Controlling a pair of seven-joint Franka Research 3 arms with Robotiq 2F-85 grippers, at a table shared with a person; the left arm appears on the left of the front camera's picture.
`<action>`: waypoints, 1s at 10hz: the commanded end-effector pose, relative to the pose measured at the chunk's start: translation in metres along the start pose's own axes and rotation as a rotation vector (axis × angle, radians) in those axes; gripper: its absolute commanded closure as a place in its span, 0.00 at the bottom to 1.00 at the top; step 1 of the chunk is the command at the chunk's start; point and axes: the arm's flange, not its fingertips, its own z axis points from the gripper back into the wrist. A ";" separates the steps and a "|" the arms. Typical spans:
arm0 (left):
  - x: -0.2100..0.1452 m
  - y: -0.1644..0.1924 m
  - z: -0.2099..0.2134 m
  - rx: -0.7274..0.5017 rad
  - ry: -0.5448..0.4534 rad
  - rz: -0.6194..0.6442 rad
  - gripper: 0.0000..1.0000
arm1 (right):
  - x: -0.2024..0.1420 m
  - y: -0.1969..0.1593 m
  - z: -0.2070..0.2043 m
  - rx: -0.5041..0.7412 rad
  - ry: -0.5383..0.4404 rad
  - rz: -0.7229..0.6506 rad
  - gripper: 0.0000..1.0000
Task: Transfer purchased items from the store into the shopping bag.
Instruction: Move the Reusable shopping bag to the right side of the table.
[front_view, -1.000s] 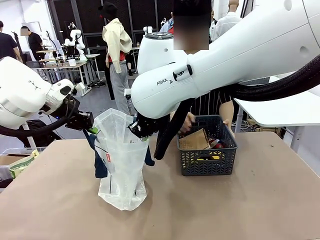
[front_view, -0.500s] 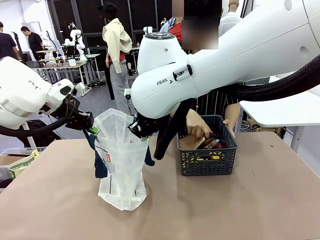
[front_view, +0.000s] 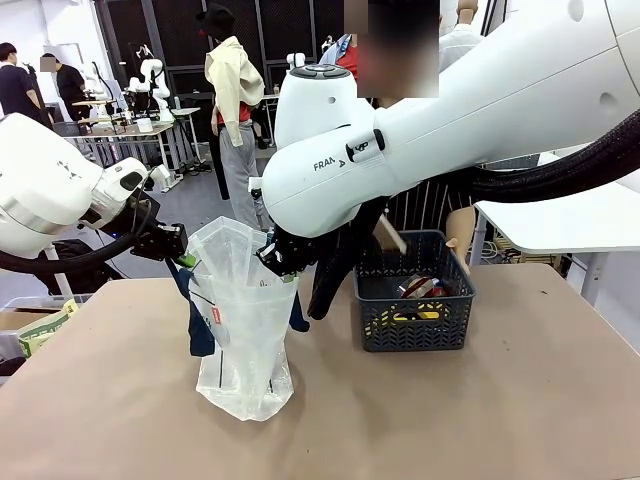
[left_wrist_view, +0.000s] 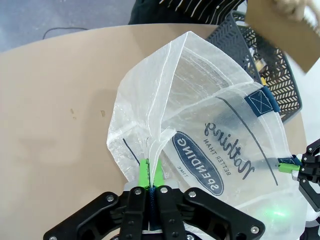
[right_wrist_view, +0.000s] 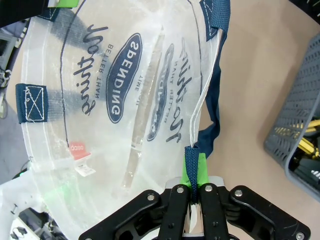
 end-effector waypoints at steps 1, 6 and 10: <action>-0.002 0.001 0.003 0.002 -0.007 0.001 1.00 | -0.001 -0.001 0.002 -0.001 -0.002 -0.004 1.00; -0.002 0.001 0.003 0.002 -0.007 0.001 1.00 | -0.001 -0.001 0.002 -0.001 -0.002 -0.004 1.00; -0.002 0.001 0.003 0.002 -0.007 0.001 1.00 | -0.001 -0.001 0.002 -0.001 -0.002 -0.004 1.00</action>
